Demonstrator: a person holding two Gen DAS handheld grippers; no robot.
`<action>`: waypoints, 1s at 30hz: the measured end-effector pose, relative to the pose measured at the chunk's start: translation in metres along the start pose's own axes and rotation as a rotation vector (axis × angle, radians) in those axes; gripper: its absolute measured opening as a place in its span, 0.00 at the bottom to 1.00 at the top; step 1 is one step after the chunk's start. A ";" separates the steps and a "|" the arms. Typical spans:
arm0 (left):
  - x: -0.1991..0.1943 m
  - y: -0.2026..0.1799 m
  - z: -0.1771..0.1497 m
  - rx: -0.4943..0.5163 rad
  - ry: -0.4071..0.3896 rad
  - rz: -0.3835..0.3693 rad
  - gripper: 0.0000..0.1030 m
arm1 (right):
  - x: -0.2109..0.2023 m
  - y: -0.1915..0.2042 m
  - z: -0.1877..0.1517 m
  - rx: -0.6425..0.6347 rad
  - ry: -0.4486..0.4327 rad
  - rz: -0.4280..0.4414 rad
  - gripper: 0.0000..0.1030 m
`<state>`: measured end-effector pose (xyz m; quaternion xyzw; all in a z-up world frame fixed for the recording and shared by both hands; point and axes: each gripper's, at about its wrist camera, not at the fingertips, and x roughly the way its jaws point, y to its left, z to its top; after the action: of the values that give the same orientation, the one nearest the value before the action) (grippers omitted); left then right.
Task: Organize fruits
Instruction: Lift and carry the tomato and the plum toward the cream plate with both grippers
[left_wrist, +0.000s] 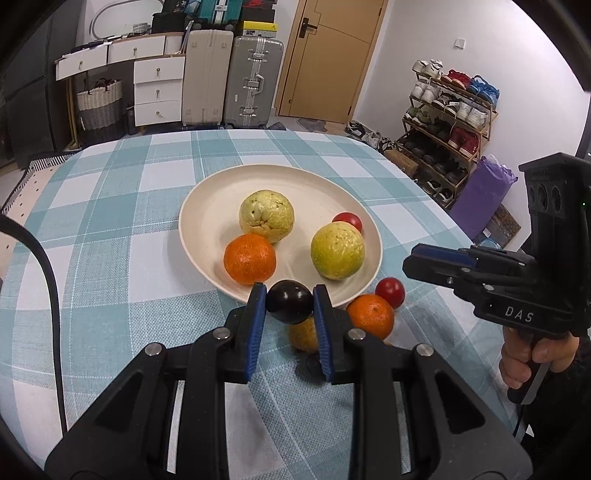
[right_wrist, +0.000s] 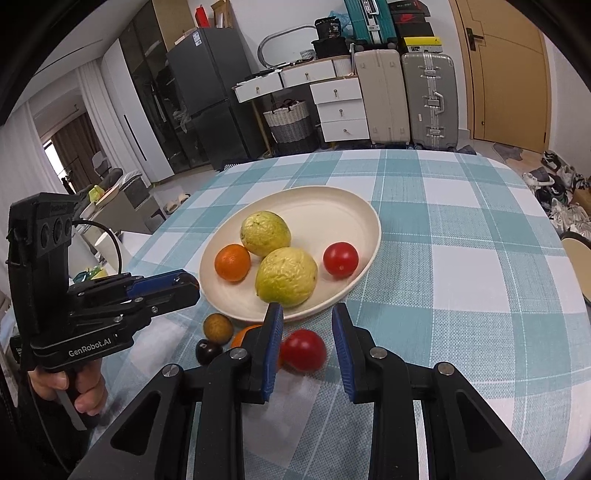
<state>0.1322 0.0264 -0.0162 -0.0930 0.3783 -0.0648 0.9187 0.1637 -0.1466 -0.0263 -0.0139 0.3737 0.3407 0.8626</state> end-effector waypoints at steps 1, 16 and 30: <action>0.002 0.001 0.001 0.000 0.002 0.002 0.22 | 0.002 -0.002 -0.001 0.001 0.008 -0.002 0.28; 0.011 0.002 0.001 0.008 0.013 -0.002 0.22 | 0.026 -0.015 -0.009 0.071 0.083 0.057 0.33; 0.010 0.002 0.001 0.010 0.017 0.000 0.22 | 0.032 -0.030 -0.011 0.183 0.100 0.198 0.25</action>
<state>0.1405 0.0265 -0.0225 -0.0880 0.3858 -0.0672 0.9159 0.1906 -0.1540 -0.0621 0.0850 0.4452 0.3875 0.8027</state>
